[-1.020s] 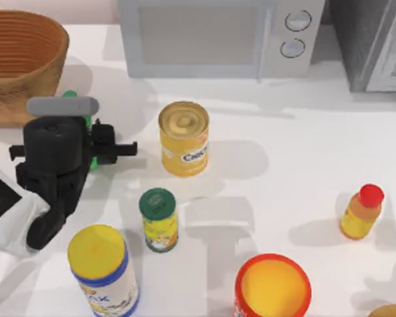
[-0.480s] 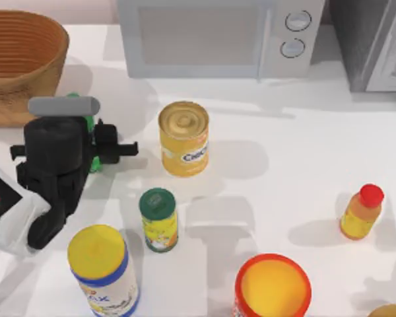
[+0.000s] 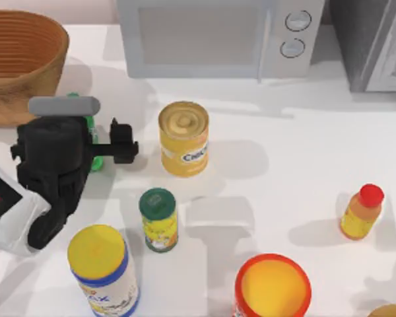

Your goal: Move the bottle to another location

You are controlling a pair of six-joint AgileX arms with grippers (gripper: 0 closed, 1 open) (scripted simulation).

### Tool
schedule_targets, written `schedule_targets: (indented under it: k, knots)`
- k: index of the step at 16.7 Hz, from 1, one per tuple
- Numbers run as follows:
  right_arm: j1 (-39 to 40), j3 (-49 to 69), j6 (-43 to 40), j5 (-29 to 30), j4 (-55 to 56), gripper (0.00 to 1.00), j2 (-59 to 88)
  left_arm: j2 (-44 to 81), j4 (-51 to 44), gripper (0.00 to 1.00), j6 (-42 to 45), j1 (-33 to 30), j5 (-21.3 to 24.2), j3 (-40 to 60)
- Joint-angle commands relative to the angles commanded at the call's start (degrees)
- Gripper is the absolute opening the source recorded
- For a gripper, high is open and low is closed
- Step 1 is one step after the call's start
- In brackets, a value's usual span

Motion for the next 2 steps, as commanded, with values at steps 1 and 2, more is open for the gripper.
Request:
schedule_targets:
  k: [1, 2]
  knots:
    - [0.00, 0.00, 0.00, 0.00, 0.00, 1.00, 0.00, 0.00, 0.00, 1.00, 0.00, 0.00, 0.00, 0.00]
    - [0.00, 0.00, 0.00, 0.00, 0.00, 1.00, 0.00, 0.00, 0.00, 1.00, 0.00, 0.00, 0.00, 0.00]
